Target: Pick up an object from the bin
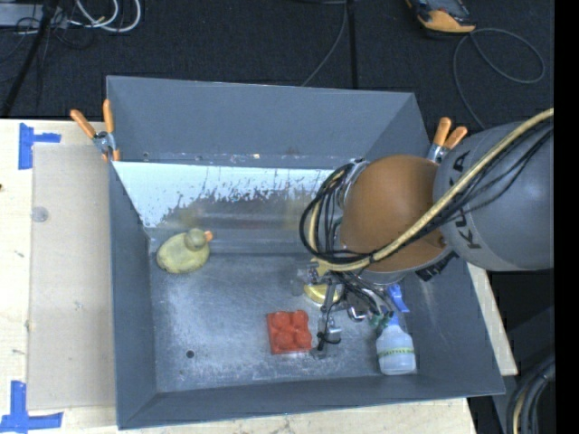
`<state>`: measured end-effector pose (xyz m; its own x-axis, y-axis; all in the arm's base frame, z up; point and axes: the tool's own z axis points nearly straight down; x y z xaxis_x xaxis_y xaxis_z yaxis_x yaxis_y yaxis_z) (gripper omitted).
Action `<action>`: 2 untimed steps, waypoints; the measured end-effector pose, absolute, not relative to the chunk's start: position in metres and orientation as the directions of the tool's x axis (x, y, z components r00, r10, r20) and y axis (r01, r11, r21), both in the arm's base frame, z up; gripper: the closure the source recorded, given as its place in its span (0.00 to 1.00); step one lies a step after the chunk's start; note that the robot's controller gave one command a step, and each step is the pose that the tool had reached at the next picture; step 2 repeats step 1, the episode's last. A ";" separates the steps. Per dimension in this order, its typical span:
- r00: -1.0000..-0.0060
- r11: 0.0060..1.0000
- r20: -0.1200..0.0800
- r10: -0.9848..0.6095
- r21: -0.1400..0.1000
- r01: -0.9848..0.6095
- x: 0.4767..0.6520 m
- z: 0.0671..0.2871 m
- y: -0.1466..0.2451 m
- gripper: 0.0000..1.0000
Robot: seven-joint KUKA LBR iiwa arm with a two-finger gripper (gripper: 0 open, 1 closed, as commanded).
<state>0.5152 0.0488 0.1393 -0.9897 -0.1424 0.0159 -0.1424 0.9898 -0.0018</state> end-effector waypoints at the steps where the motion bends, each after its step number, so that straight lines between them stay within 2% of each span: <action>1: -0.999 1.000 0.020 0.027 -0.005 0.027 0.516 0.124 0.053 0.00; 2: -0.999 1.000 0.020 0.027 -0.005 0.027 0.516 0.124 0.053 0.00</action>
Offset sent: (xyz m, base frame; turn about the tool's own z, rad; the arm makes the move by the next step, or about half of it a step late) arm 0.0130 0.0067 -0.0693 -0.2961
